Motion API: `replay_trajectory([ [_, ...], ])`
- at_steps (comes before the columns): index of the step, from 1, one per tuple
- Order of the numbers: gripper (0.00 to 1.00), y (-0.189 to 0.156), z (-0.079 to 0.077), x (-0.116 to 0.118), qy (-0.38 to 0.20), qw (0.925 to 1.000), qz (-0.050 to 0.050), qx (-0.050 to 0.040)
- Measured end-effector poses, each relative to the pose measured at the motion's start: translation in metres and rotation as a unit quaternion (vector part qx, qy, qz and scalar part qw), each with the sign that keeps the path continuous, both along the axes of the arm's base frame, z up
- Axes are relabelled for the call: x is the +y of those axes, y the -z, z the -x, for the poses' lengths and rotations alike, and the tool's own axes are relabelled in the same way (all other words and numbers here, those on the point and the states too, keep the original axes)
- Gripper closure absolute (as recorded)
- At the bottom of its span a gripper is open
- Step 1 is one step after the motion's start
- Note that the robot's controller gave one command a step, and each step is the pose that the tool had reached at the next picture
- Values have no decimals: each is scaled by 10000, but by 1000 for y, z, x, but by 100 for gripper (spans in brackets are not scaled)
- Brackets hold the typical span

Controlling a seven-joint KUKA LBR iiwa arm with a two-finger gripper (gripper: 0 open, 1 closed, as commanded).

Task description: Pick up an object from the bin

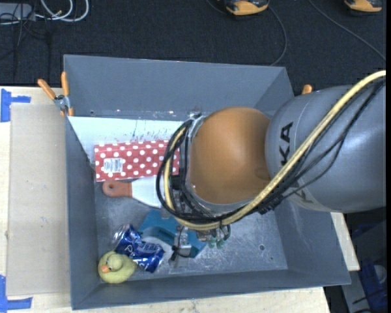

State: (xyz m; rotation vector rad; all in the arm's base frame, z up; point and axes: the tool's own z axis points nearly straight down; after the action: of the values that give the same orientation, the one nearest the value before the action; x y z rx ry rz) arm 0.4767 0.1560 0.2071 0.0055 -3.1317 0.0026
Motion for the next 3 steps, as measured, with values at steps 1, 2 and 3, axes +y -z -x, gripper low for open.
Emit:
replay_trajectory([
  [1, 0, -4, -2, -1, 28, 10000, -6, -35],
  [2, 0, 51, 1, 12, 528, 9986, -2, -32],
  [3, 0, 68, -3, 21, 610, 9981, 7, -6],
])
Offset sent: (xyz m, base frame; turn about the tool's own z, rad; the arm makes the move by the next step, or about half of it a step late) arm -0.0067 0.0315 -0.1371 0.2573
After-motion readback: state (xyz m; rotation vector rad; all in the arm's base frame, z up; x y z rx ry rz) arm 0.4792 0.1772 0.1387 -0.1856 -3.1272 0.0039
